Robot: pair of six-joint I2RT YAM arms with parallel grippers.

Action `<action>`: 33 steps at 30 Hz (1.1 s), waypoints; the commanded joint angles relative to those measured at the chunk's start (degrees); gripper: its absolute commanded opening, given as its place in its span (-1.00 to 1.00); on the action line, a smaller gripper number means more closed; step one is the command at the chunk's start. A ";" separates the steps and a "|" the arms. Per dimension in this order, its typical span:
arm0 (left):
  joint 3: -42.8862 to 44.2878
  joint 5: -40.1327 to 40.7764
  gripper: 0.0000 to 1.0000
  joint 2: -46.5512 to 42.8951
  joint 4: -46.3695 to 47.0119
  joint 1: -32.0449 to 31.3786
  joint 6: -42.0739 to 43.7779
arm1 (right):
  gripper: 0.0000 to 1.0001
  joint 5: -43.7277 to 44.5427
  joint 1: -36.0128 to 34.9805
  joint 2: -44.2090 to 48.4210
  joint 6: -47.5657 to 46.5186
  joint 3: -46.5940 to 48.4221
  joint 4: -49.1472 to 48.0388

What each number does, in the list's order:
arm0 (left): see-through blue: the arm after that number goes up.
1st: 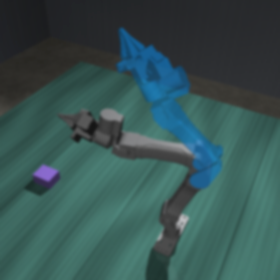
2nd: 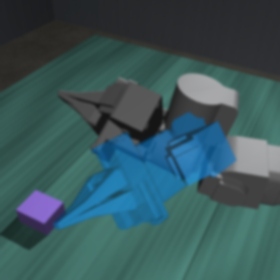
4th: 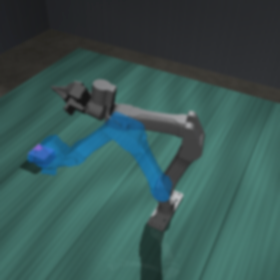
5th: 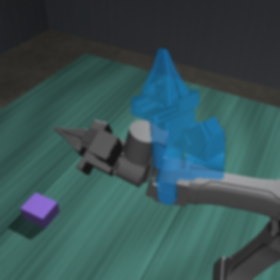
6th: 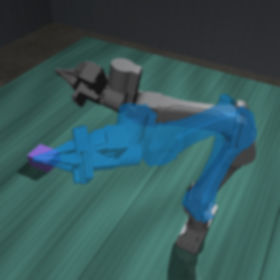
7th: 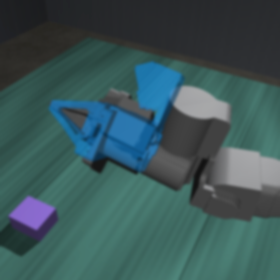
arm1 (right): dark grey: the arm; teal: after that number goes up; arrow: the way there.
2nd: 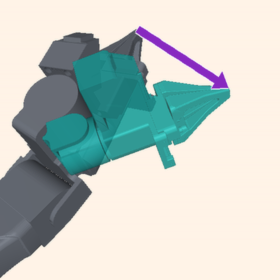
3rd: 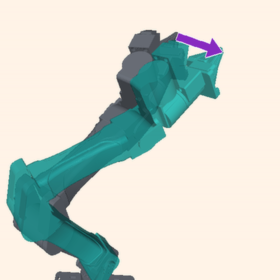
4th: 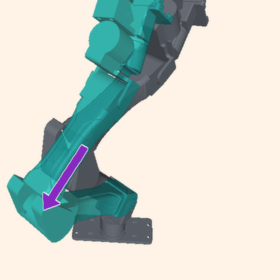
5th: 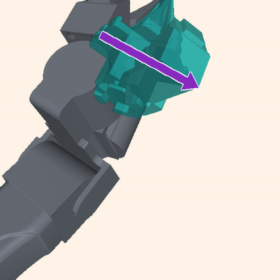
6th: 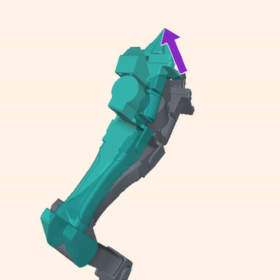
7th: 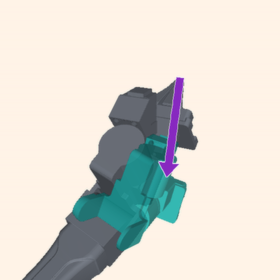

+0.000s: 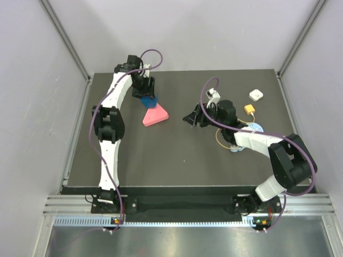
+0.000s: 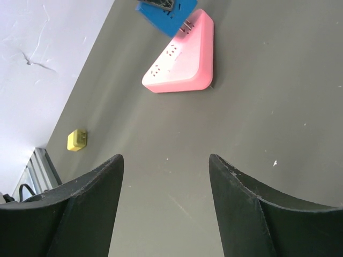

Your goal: Insert the plug

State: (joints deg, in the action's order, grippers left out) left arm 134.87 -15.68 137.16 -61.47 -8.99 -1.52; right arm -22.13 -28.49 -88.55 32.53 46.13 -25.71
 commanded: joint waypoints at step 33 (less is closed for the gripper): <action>-2.94 4.96 -1.00 3.11 1.44 -3.40 -0.50 | 0.29 2.27 -0.25 4.44 -2.56 1.33 0.93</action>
State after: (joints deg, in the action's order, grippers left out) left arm 134.50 -12.32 137.60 -60.29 -11.09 -1.58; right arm -20.80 -28.49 -86.74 31.22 46.13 -23.90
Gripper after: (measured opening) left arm 0.664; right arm 0.647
